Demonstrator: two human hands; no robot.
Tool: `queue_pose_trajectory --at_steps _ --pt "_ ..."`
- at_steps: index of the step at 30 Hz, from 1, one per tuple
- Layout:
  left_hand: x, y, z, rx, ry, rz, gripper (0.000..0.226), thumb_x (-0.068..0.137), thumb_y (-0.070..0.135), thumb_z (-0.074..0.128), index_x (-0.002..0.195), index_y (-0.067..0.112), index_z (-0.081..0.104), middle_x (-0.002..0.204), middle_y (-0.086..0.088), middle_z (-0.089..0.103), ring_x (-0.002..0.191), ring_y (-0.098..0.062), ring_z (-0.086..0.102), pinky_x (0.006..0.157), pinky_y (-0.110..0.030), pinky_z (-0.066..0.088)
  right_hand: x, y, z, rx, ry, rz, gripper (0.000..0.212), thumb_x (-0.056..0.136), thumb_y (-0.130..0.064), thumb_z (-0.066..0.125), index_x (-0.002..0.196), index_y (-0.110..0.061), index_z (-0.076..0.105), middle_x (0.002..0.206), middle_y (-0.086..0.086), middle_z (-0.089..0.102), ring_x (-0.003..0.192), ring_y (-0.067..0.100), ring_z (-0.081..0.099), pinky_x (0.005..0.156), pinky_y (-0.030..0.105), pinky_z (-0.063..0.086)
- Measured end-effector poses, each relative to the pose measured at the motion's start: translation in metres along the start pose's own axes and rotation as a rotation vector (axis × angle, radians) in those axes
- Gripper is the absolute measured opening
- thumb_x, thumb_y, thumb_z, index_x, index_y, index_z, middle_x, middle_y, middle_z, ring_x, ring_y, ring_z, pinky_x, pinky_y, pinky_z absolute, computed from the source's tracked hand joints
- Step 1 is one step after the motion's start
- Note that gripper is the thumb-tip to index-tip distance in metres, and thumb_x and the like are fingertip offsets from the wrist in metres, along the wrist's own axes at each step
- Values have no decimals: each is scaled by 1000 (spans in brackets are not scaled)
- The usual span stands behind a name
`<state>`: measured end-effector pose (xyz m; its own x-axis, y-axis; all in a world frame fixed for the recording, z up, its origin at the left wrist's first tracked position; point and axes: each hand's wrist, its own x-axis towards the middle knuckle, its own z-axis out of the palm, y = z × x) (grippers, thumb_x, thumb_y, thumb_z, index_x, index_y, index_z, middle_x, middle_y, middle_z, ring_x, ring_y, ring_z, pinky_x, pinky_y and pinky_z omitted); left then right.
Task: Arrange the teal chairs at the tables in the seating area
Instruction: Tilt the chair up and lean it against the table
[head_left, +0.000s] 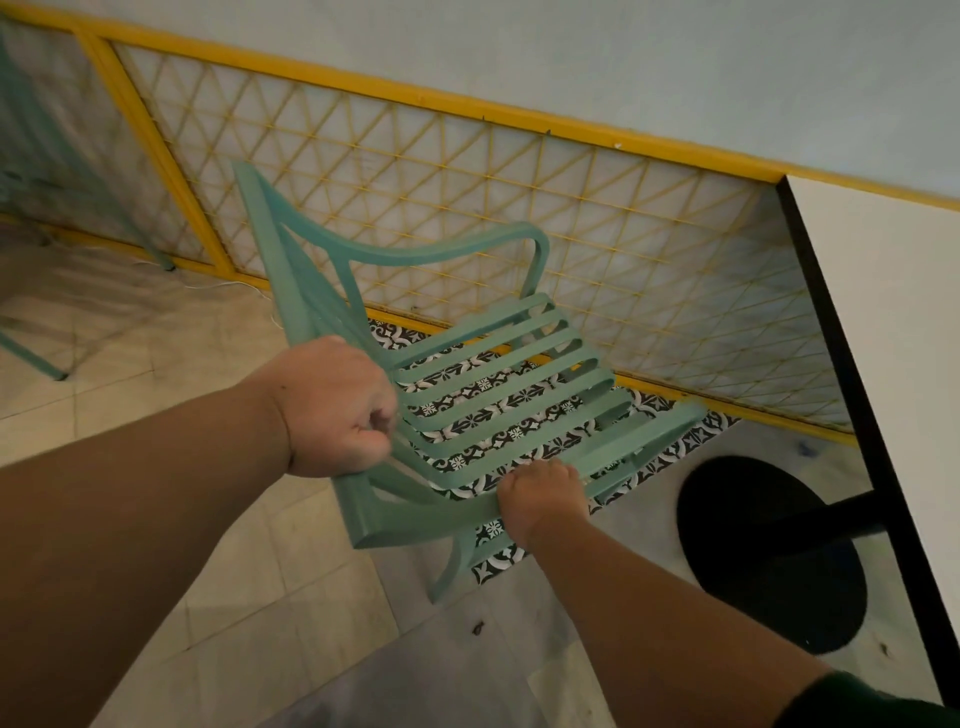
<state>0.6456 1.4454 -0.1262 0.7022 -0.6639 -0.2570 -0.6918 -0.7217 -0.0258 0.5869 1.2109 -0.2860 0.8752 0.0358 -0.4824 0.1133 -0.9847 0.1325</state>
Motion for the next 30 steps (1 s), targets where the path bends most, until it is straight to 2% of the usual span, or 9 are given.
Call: queue_pose_trajectory --at_steps 10,13,15,17,19,20,24,27,30 --pt "-8 -29 -5 132 -144 -34 69 60 53 21 91 29 78 87 6 75 90 -17 65 94 -36 39 -4 -24 -2 61 -2 -21 34 102 -26 42 130 -9 53 129 19 58 129 44 47 118 64 27" --pt "-13 -25 -8 86 -121 -63 76 60 56 19 102 37 79 97 13 74 100 -12 61 96 -35 35 4 -15 9 195 -21 -34 45 105 -38 27 137 -16 51 134 16 55 136 43 41 122 65 12" --pt "-15 -20 -10 107 -154 -143 81 63 60 19 124 41 70 123 14 68 123 -12 51 106 -38 32 10 -3 15 217 -52 -115 63 102 -59 13 140 -26 51 129 12 57 134 37 43 122 67 8" --pt "-14 -8 -9 51 -158 -334 83 72 64 34 151 40 42 161 3 39 152 -23 22 122 -45 20 14 14 17 295 -64 -202 81 87 -84 8 111 -28 61 106 2 61 115 25 53 121 65 14" --pt "-9 13 -5 -145 -133 -633 101 79 64 55 162 26 14 172 -9 -2 157 -35 -5 127 -50 12 16 33 18 405 -29 -212 89 70 -98 4 87 -30 57 90 -6 59 99 16 55 120 56 23" --pt "-8 25 -1 -256 -86 -760 107 80 64 61 163 19 9 171 -12 -10 157 -37 -8 126 -52 15 18 40 20 397 -19 -225 92 64 -100 1 86 -31 57 88 -7 58 96 15 54 117 53 27" --pt "-7 44 14 -411 213 -910 92 89 43 64 161 7 18 170 -16 1 156 -37 6 121 -53 28 26 50 24 339 -26 -229 98 56 -103 -2 91 -34 58 89 -10 56 100 16 54 114 50 29" --pt "-4 38 11 -461 243 -946 79 94 24 60 161 9 20 170 -17 -2 152 -41 15 119 -53 30 28 54 19 322 -67 -192 96 54 -104 2 89 -34 57 91 -8 58 100 19 55 110 51 35" --pt "-2 36 13 -512 277 -1005 82 95 14 57 163 14 11 171 -15 -2 145 -45 30 113 -54 38 32 74 13 238 -105 -83 104 58 -102 10 107 -28 64 113 4 66 121 27 55 118 55 27"
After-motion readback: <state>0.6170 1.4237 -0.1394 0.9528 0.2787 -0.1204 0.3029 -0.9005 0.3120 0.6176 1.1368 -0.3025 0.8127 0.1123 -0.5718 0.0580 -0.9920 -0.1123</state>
